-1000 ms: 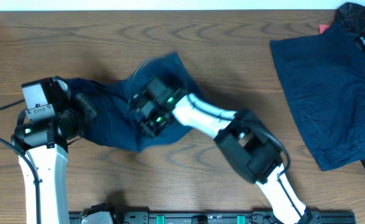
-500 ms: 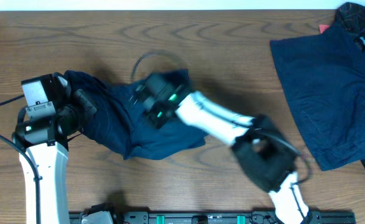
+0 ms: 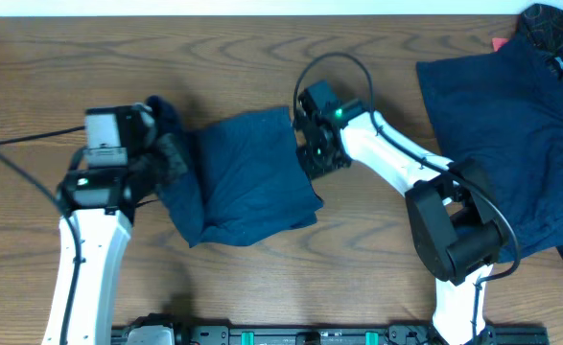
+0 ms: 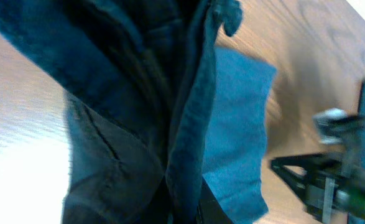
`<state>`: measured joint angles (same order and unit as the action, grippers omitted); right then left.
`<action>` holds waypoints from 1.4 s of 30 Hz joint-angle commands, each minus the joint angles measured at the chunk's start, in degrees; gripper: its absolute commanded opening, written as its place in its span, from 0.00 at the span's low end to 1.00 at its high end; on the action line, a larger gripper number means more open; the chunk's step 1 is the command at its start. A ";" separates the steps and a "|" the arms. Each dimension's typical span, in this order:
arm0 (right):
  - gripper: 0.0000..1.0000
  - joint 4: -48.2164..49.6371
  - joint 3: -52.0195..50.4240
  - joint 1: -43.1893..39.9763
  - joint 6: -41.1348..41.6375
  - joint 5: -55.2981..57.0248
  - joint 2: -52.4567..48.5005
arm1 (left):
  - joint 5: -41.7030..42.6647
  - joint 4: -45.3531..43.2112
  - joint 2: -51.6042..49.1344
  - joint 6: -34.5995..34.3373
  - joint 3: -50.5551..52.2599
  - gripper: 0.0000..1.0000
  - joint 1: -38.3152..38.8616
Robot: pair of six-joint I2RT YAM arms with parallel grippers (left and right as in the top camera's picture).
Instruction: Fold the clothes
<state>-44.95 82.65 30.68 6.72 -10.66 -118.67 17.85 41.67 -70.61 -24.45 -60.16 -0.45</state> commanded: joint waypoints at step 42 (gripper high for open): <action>0.24 -5.68 0.85 7.06 -3.76 -21.75 12.22 | -8.02 -32.22 -30.75 14.16 -1.86 0.99 4.46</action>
<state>-50.35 85.21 34.39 3.81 -27.79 -103.22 10.31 10.02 -96.36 -12.99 -61.60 4.19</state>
